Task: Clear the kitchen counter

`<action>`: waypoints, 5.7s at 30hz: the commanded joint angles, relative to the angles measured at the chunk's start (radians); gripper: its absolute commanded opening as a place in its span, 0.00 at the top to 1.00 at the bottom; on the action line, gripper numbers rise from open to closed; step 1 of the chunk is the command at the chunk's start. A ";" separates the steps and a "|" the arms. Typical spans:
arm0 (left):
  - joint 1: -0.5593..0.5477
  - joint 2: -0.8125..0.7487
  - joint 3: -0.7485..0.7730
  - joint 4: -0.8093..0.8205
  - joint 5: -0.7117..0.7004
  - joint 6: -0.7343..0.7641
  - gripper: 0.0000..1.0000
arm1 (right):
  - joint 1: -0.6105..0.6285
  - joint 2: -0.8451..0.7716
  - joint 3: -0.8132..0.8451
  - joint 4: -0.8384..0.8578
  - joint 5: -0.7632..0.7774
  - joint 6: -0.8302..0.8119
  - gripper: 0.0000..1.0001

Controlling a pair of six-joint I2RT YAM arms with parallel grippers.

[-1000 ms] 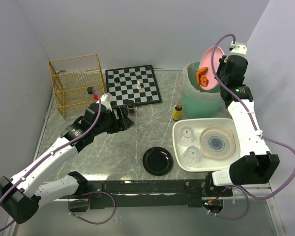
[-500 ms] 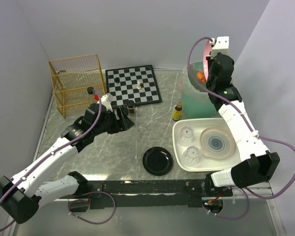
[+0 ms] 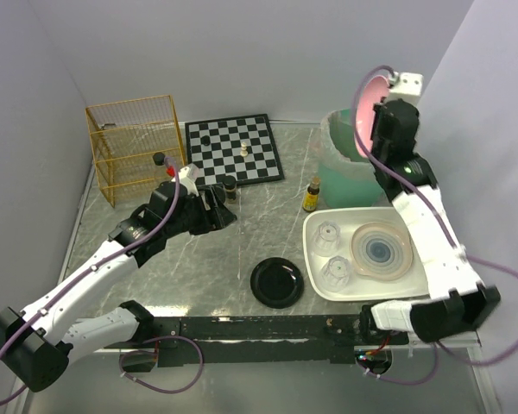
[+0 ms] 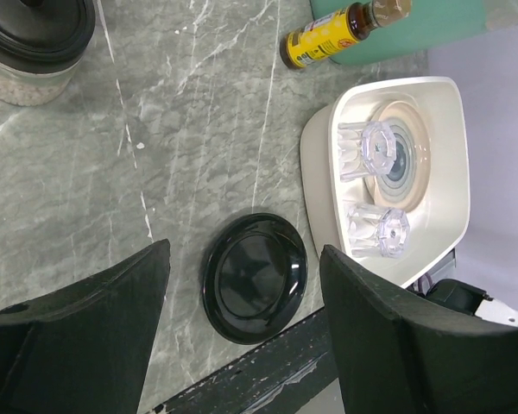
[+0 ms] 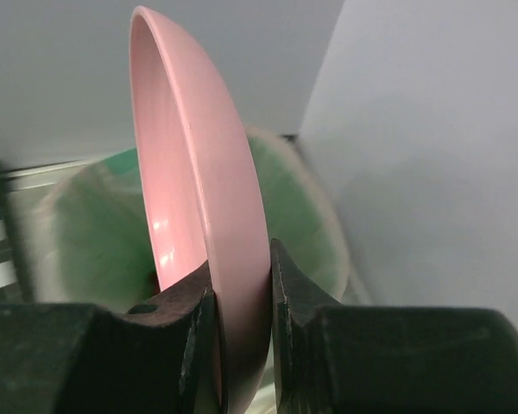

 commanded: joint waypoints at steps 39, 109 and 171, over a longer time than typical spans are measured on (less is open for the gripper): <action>0.007 0.096 -0.002 0.107 0.122 0.053 0.28 | 0.006 -1.054 -0.908 -0.828 0.089 1.508 1.00; -0.157 0.119 -0.296 0.389 -0.005 -0.039 0.21 | -0.462 -0.675 -0.604 -0.468 -0.696 0.727 0.00; -0.351 0.547 -0.401 0.629 -0.074 -0.024 0.84 | -0.463 -0.667 -0.733 -0.322 -0.928 0.726 0.07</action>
